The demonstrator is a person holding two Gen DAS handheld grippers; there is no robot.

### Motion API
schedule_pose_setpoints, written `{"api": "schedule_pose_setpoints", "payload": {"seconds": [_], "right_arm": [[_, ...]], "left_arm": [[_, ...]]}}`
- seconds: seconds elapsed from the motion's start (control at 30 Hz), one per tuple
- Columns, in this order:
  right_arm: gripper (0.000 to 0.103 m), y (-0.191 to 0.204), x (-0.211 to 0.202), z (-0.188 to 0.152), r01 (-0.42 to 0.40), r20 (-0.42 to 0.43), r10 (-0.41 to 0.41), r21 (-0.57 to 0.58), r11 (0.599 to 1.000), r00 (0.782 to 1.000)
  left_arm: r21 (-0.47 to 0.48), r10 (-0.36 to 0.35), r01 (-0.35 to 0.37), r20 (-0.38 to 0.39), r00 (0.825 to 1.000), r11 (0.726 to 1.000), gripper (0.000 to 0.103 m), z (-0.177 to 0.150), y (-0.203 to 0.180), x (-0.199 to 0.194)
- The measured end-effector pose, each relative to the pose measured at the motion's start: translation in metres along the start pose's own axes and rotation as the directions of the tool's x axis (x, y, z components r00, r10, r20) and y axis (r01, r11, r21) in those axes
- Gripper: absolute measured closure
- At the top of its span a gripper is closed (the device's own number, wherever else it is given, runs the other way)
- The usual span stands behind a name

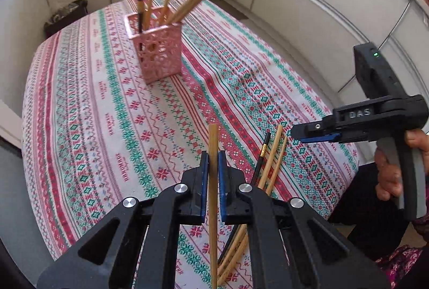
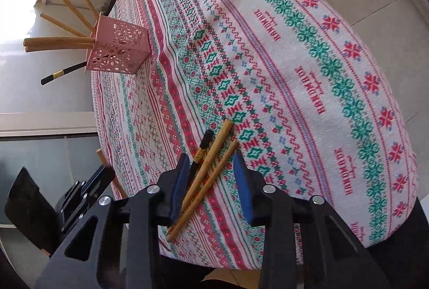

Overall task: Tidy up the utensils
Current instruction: 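Lift the chopstick with the left tool while the right tool grasps another wooden chopstick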

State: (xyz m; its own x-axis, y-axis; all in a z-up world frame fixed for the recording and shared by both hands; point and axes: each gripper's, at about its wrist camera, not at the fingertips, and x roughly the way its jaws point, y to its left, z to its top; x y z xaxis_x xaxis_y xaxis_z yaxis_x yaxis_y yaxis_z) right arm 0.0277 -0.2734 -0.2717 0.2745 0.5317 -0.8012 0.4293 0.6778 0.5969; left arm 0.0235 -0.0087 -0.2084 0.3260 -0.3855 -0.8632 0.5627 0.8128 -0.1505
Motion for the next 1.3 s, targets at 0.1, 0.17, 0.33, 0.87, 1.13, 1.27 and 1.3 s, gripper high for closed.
{"api": "schedule_pose_setpoints", "payload": {"seconds": [0.1,0.17,0.33,0.87,1.13,1.27,1.3], "right_arm": [[0.085,0.009,0.012,0.001,0.066,0.019,-0.066,0.007,0.998,0.998],[0.085,0.013,0.021,0.0,0.14,0.015,-0.14,0.012,0.99,0.99],[0.086,0.024,0.035,0.006,0.232,0.026,-0.232,0.016,0.973,0.972],[0.103,0.044,0.059,0.009,0.225,0.147,-0.213,-0.071,0.972,0.966],[0.099,0.035,0.015,0.002,0.134,0.122,-0.127,-0.052,0.99,0.984],[0.087,0.022,0.023,0.005,0.145,0.038,-0.147,0.051,0.988,0.988],[0.087,0.025,0.025,0.005,0.162,0.049,-0.164,0.045,0.986,0.985]], "left_arm": [[-0.025,-0.004,0.006,0.07,0.998,1.0,0.097,0.003,-0.001,-0.02],[-0.029,-0.01,0.013,0.108,0.994,0.999,0.097,0.009,0.0,-0.026],[-0.031,-0.029,0.035,0.179,0.983,0.999,0.097,0.011,0.001,-0.048],[-0.106,0.04,-0.011,0.282,0.959,0.994,0.097,0.011,0.01,-0.068],[-0.127,0.06,-0.014,0.365,0.929,0.992,0.097,0.008,0.011,-0.095],[-0.132,0.066,-0.017,0.372,0.926,0.991,0.097,0.006,0.009,-0.096],[-0.132,0.066,-0.016,0.38,0.923,0.991,0.097,0.006,0.009,-0.098]]}}
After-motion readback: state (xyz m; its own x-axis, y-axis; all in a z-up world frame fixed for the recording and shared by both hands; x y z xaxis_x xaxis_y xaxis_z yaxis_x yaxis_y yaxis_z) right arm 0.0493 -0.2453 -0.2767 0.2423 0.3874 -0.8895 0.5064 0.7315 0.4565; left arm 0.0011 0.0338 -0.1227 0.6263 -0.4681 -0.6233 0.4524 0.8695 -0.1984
